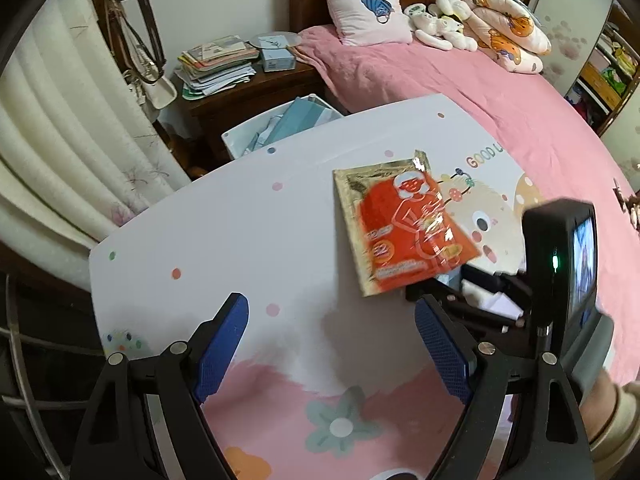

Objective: Collect trash
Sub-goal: 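Grasp the black card with the right gripper while the left grasps the orange snack bag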

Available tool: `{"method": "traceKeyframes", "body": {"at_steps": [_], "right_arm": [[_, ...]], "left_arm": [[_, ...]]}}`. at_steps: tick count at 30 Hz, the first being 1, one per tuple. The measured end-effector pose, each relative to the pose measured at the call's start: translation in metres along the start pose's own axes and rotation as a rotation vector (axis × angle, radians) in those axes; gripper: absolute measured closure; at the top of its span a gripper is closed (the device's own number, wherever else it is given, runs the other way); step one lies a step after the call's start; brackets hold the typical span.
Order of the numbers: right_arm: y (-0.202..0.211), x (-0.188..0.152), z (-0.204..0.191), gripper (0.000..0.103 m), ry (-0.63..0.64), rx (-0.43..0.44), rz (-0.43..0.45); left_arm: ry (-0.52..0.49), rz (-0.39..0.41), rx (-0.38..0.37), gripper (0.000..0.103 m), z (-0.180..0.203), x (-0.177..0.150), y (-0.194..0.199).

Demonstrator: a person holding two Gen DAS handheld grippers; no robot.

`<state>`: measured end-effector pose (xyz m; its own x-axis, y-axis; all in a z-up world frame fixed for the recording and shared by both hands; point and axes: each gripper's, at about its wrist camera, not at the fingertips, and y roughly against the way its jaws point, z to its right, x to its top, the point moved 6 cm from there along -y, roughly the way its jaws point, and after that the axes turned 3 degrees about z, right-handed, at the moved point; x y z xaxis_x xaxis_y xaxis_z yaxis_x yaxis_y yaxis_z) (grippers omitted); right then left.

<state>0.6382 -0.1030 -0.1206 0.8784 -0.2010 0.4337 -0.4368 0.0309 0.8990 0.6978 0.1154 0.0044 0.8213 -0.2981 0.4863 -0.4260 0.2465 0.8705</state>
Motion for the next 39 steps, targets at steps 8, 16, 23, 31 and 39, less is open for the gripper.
{"method": "traceKeyframes", "body": {"at_steps": [8,16,23,31,39], "right_arm": [[0.019,-0.003,0.024,0.101,-0.075,0.099,0.036],[0.041,-0.005,0.054,0.103,-0.134,0.122,0.064],[0.065,-0.024,0.098,0.103,-0.22,0.131,0.068],[0.066,-0.02,0.142,0.103,-0.308,0.108,0.101],[0.06,-0.008,0.16,0.103,-0.338,0.116,0.121]], "left_arm": [[-0.024,-0.035,-0.062,0.016,0.033,0.024,-0.031],[-0.034,-0.117,-0.117,0.016,0.078,0.052,-0.075],[-0.004,-0.15,-0.119,0.016,0.097,0.077,-0.093],[0.199,-0.165,-0.064,0.016,0.079,0.101,-0.133],[0.301,-0.173,0.109,0.022,0.068,0.111,-0.173]]}}
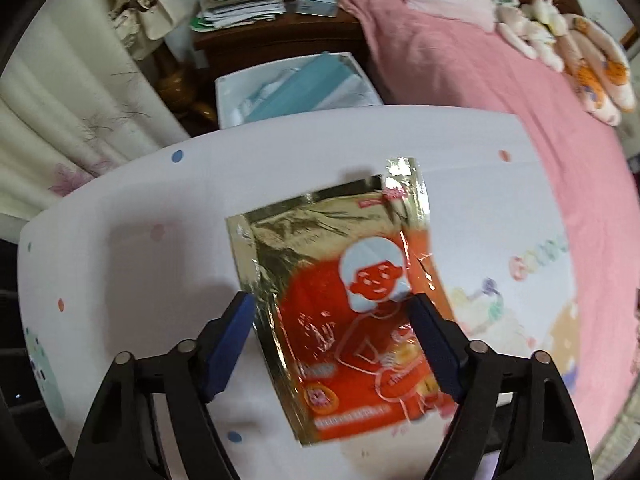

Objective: Collect trash
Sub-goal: 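Grasp the black card with the right gripper while the left grasps the orange snack bag, then carry the snack bag and black card down over the bin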

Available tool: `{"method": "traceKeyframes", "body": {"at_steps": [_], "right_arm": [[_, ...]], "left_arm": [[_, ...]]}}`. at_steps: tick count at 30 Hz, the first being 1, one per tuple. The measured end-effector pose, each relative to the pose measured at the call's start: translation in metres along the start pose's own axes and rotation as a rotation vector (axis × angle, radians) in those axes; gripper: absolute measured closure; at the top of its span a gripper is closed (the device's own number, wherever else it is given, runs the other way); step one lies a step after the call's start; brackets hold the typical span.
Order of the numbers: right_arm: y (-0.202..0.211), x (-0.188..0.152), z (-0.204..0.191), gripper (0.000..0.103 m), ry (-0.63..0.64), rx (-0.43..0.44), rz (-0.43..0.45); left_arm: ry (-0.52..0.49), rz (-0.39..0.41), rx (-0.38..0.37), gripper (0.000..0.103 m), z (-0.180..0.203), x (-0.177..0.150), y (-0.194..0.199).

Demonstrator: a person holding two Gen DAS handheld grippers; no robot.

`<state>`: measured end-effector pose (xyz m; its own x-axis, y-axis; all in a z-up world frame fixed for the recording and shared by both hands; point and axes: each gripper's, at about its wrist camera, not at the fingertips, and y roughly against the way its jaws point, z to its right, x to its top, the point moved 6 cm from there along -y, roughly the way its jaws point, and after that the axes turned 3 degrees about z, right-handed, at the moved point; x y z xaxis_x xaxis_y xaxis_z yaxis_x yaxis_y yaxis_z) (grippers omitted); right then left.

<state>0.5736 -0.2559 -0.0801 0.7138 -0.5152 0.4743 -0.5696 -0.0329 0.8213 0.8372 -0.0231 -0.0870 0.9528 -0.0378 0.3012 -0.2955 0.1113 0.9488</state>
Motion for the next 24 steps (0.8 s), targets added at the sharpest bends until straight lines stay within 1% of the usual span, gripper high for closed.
{"method": "traceKeyframes", "body": {"at_steps": [1,4,6,10,11,12,14,15,17,18,19,20,21,24], "right_arm": [[-0.001,0.0,0.0,0.103,0.001,0.004,0.0],[-0.002,0.0,0.001,0.103,-0.003,0.016,-0.001],[-0.003,-0.002,0.001,0.103,-0.008,0.022,-0.003],[-0.004,-0.005,0.006,0.103,-0.018,0.021,-0.007],[-0.003,-0.007,0.009,0.103,-0.023,0.022,-0.009],[-0.003,-0.008,0.01,0.103,-0.026,0.022,-0.009],[-0.001,-0.01,0.013,0.103,-0.031,0.024,-0.008],[0.001,-0.01,0.015,0.103,-0.031,0.024,-0.007],[0.003,-0.012,0.017,0.103,-0.033,0.027,-0.004],[0.005,-0.012,0.018,0.103,-0.034,0.028,-0.001],[0.006,-0.013,0.019,0.103,-0.035,0.029,0.001],[0.008,-0.013,0.021,0.103,-0.039,0.031,0.003],[0.01,-0.014,0.023,0.103,-0.043,0.033,0.006],[0.018,-0.017,0.028,0.103,-0.051,0.041,0.011]], "left_arm": [[-0.006,-0.004,0.024,0.022,0.0,-0.002,-0.005],[-0.03,-0.026,0.04,0.022,0.002,-0.01,-0.016],[-0.045,-0.01,0.045,0.022,0.006,-0.014,-0.017],[-0.036,-0.026,0.023,0.022,0.015,-0.017,-0.017],[-0.04,-0.029,0.021,0.024,0.019,-0.018,-0.017],[-0.048,-0.027,0.03,0.027,0.024,-0.02,-0.016],[-0.068,-0.008,0.046,0.045,0.031,-0.021,-0.013],[-0.075,-0.001,0.046,0.049,0.035,-0.022,-0.012],[-0.093,0.019,0.039,0.068,0.042,-0.024,-0.007],[-0.102,0.029,0.026,0.081,0.046,-0.024,-0.005],[-0.107,0.035,0.016,0.089,0.047,-0.025,-0.002],[-0.11,0.038,-0.001,0.093,0.049,-0.026,0.0],[-0.111,0.043,-0.017,0.095,0.051,-0.028,0.003],[-0.125,0.067,-0.049,0.098,0.053,-0.037,0.016]]}}
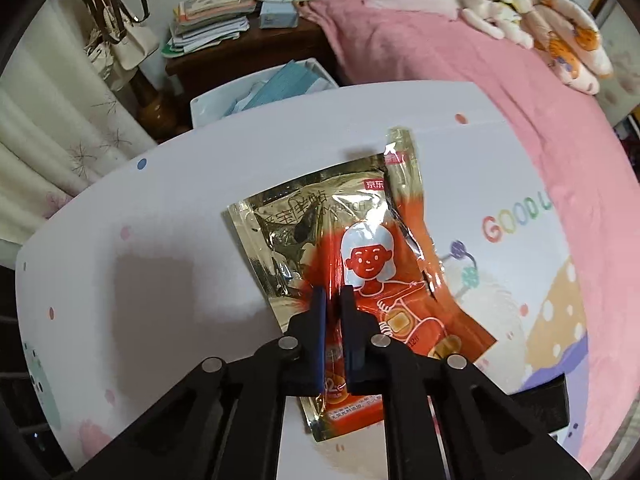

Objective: Collect trash
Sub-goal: 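Carry the snack bag and black card down over the bin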

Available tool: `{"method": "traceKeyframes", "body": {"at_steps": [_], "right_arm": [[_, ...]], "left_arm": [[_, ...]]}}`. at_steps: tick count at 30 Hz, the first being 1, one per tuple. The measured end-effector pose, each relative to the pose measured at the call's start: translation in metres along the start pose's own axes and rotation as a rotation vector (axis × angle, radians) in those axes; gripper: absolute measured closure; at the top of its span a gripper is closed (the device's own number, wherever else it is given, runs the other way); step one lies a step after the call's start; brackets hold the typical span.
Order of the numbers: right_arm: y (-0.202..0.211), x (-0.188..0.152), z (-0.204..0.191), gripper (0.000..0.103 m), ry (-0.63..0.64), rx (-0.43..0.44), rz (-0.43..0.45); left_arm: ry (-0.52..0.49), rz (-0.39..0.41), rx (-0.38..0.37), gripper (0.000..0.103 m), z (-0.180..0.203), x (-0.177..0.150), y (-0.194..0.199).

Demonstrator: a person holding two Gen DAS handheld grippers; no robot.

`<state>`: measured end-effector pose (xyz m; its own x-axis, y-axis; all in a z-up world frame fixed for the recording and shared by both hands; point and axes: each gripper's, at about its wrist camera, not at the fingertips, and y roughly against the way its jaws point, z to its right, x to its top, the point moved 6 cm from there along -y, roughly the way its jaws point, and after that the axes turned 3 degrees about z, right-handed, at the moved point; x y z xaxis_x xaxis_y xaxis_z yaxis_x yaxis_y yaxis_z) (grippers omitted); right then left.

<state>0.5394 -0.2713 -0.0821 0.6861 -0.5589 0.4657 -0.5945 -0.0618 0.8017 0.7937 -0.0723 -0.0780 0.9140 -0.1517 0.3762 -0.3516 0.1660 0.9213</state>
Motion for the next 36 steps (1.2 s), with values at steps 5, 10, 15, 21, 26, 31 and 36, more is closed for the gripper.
{"method": "traceKeyframes", "body": {"at_steps": [5,10,15,21,26,31,36], "right_arm": [[0.024,-0.006,0.004,0.103,0.006,0.026,0.011],[0.057,-0.021,0.004,0.103,0.017,0.07,0.008],[0.105,-0.052,0.002,0.103,0.083,0.125,-0.01],[0.173,-0.107,0.011,0.103,0.171,0.198,-0.056],[0.235,-0.163,0.032,0.103,0.288,0.26,-0.114],[0.285,-0.224,0.06,0.103,0.409,0.285,-0.203],[0.323,-0.282,0.097,0.103,0.454,0.286,-0.293]], "left_arm": [[-0.036,0.03,-0.059,0.1,0.004,-0.034,0.037],[-0.086,0.068,-0.101,0.1,0.007,-0.079,0.084],[-0.091,0.091,-0.141,0.1,0.005,-0.138,0.136],[-0.08,0.129,-0.153,0.1,0.01,-0.231,0.201],[-0.031,0.152,-0.141,0.1,0.019,-0.333,0.248],[0.043,0.157,-0.139,0.1,0.035,-0.442,0.28],[0.067,0.133,-0.148,0.1,0.061,-0.54,0.296]]}}
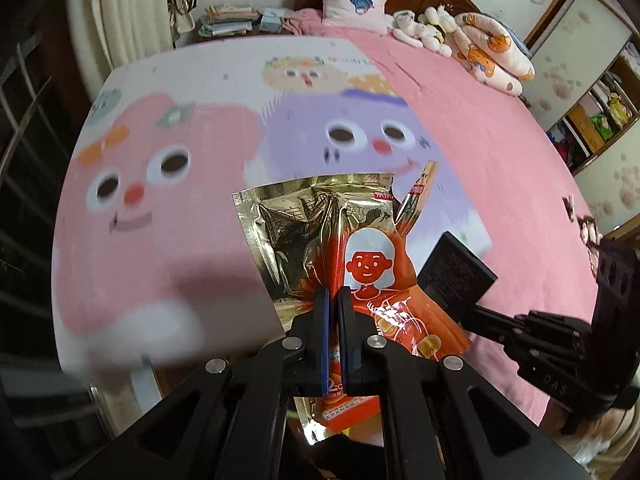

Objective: Collect trash
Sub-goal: 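Carry the snack bag and black card down over the bin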

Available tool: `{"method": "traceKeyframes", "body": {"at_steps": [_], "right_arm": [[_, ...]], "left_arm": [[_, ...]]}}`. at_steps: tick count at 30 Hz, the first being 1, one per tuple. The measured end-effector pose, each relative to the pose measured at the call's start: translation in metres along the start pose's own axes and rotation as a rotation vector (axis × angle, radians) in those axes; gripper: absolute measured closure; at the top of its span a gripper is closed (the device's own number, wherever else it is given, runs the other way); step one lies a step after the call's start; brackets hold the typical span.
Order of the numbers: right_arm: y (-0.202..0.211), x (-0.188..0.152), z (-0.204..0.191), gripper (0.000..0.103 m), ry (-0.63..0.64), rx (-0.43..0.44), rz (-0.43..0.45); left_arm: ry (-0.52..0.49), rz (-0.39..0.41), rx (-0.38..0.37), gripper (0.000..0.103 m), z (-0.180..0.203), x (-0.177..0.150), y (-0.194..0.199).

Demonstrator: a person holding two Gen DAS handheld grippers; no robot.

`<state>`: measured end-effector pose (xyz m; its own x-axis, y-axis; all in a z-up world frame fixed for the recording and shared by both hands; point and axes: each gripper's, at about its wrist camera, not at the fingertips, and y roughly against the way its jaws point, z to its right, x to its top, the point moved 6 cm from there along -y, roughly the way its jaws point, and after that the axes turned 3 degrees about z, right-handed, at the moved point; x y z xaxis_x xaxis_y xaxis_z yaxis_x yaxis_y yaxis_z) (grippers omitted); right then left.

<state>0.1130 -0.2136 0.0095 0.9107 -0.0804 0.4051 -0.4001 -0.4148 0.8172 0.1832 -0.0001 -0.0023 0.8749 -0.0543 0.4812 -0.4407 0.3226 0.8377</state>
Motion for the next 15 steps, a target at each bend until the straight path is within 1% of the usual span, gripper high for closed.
{"method": "traceKeyframes", "body": {"at_steps": [2,3,7,8,11,12,14,15], "right_arm": [[0.003,-0.032,0.0,0.103,-0.002,0.011,-0.042],[0.001,-0.042,0.0,0.103,-0.006,0.016,-0.058],[-0.014,-0.095,-0.001,0.103,-0.018,0.022,-0.137],[-0.021,-0.107,0.001,0.103,-0.029,0.022,-0.155],[-0.043,-0.134,0.009,0.103,-0.042,0.012,-0.186],[-0.054,-0.147,0.013,0.103,-0.047,0.004,-0.196],[-0.079,-0.158,0.023,0.103,-0.061,-0.013,-0.212],[-0.092,-0.168,0.03,0.103,-0.069,-0.027,-0.216]], "left_arm": [[-0.008,-0.027,0.003,0.1,0.009,-0.035,0.003],[-0.013,-0.044,0.005,0.1,0.012,-0.054,0.004],[-0.018,-0.104,0.005,0.1,0.02,-0.111,-0.004],[-0.01,-0.124,0.002,0.1,0.02,-0.125,-0.01],[-0.011,-0.154,0.009,0.1,0.02,-0.163,-0.024],[-0.012,-0.162,0.009,0.1,0.019,-0.171,-0.03],[-0.005,-0.181,0.007,0.1,0.013,-0.185,-0.049],[0.002,-0.19,0.004,0.1,0.01,-0.198,-0.059]]}}
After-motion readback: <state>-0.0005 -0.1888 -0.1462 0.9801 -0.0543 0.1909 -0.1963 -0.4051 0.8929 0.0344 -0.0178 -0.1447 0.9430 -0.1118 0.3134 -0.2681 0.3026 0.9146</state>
